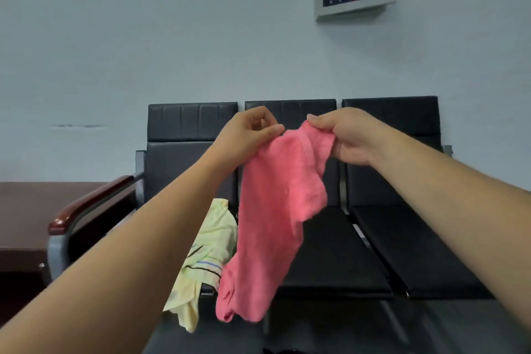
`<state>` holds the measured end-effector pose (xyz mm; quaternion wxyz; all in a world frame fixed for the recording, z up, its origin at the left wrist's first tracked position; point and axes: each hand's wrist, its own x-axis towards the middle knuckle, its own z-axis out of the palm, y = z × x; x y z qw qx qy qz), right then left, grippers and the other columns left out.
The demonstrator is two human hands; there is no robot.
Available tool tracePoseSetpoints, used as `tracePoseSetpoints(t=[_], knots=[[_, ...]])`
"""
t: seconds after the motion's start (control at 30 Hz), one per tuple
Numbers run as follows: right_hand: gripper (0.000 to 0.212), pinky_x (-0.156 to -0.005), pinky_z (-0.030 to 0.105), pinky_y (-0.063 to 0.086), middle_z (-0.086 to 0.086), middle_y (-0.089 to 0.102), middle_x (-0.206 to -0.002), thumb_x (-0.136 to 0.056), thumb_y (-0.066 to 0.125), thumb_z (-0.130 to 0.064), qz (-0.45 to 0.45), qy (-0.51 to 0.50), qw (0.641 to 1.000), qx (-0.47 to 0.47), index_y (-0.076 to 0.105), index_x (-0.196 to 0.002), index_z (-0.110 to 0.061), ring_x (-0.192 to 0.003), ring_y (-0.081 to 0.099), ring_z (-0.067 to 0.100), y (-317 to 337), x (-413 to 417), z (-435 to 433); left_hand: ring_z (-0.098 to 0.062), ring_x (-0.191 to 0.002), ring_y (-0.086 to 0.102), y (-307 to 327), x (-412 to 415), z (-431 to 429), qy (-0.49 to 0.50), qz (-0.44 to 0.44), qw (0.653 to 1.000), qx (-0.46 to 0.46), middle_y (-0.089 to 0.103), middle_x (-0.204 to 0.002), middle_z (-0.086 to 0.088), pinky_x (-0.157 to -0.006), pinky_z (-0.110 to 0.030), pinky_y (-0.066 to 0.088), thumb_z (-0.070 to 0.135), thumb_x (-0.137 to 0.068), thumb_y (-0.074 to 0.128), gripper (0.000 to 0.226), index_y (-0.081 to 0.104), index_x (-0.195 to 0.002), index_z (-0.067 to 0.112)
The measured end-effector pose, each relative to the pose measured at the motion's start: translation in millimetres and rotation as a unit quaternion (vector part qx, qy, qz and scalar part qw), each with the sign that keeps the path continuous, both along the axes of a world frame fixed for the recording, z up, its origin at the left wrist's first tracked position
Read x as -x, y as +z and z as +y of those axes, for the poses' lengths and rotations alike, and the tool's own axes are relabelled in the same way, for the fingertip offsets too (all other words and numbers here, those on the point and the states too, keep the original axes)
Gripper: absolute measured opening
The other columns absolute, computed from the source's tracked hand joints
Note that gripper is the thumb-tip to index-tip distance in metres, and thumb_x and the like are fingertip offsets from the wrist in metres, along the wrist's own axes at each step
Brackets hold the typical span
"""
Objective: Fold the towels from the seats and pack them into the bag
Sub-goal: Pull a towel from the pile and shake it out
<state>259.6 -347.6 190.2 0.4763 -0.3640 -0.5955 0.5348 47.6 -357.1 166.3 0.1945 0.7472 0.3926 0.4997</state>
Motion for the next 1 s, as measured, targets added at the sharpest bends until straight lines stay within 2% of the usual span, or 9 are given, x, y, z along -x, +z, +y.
tracePoseSetpoints(t=[0.13,0.23,0.3,0.43,0.57,0.7,0.77,0.87,1.0], knots=[[0.012,-0.060,0.034,0.061,0.016,0.071,-0.084,-0.102,0.051,0.000,0.078,-0.065,0.995,0.025,0.062,-0.105,0.005,-0.068,0.074,0.021,19,-27,-10,-0.001,-0.057,0.052,22,-6,-14,0.016,0.026,0.999,0.032,0.062,-0.068,0.016,-0.062,-0.026,0.038,0.046,-0.094,0.065,0.024,0.064,-0.083,0.024],[0.012,-0.050,0.031,0.058,0.017,0.065,-0.088,-0.100,0.050,0.006,0.130,-0.128,0.982,0.043,0.061,-0.106,0.004,-0.059,0.071,0.020,21,-54,-5,0.005,-0.094,0.064,22,6,-18,0.069,0.158,0.982,0.076,0.071,-0.103,0.019,-0.083,-0.022,0.047,0.059,-0.086,0.068,0.037,0.071,-0.109,0.031],[0.009,-0.051,0.029,0.059,0.020,0.069,-0.082,-0.099,0.051,0.007,0.146,-0.133,0.978,0.061,0.059,-0.103,0.009,-0.058,0.072,0.021,14,-72,-5,-0.002,-0.109,0.063,16,20,-18,0.093,0.229,0.961,0.127,0.069,-0.115,0.016,-0.095,-0.027,0.048,0.064,-0.078,0.073,0.049,0.072,-0.116,0.032],[0.012,-0.071,0.033,0.064,0.020,0.071,-0.090,-0.094,0.060,0.008,0.179,-0.106,0.976,0.064,0.059,-0.107,0.007,-0.080,0.076,0.024,-8,-99,-8,-0.008,-0.099,0.070,-6,43,-15,0.106,0.228,0.944,0.212,0.075,-0.103,0.011,-0.093,-0.035,0.056,0.074,-0.063,0.077,0.063,0.076,-0.106,0.028],[0.012,-0.078,0.027,0.063,0.018,0.070,-0.102,-0.091,0.062,0.013,0.057,-0.133,0.989,0.001,0.066,-0.100,0.007,-0.099,0.073,0.026,-20,-106,-9,-0.008,-0.095,0.071,-22,55,-11,0.104,0.269,0.932,0.221,0.076,-0.097,0.011,-0.093,-0.036,0.057,0.071,-0.069,0.076,0.050,0.077,-0.100,0.032],[0.014,-0.063,0.026,0.061,0.012,0.076,-0.080,-0.096,0.068,-0.015,-0.153,-0.195,0.964,-0.098,0.073,-0.104,-0.004,-0.072,0.075,0.017,-19,-103,-16,-0.006,-0.078,0.064,-30,57,-12,0.093,0.345,0.908,0.218,0.072,-0.078,0.014,-0.084,-0.029,0.050,0.047,-0.087,0.074,0.019,0.078,-0.085,0.029],[0.009,-0.061,0.026,0.056,0.004,0.072,-0.078,-0.095,0.071,-0.019,-0.199,-0.223,0.945,-0.131,0.075,-0.101,-0.014,-0.068,0.068,0.012,-15,-98,-16,-0.008,-0.069,0.054,-37,57,-9,0.094,0.288,0.928,0.216,0.063,-0.070,0.009,-0.072,-0.029,0.043,0.042,-0.089,0.073,0.022,0.073,-0.079,0.023],[0.015,-0.085,0.038,0.059,0.010,0.074,-0.105,-0.097,0.066,-0.016,-0.133,-0.185,0.967,-0.115,0.073,-0.107,-0.009,-0.095,0.071,0.023,-12,-86,-10,-0.014,-0.056,0.038,-51,52,-3,0.052,0.074,0.963,0.253,0.043,-0.064,0.000,-0.056,-0.031,0.028,0.026,-0.091,0.069,0.034,0.052,-0.063,0.019],[0.007,-0.081,0.041,0.060,0.011,0.069,-0.103,-0.096,0.064,-0.009,-0.066,-0.149,0.984,-0.069,0.069,-0.100,-0.007,-0.089,0.068,0.020,-13,-81,-7,-0.011,-0.052,0.029,-64,44,-1,-0.016,-0.059,0.947,0.315,0.031,-0.064,0.000,-0.048,-0.026,0.023,-0.001,-0.092,0.052,0.040,0.037,-0.062,0.020]])
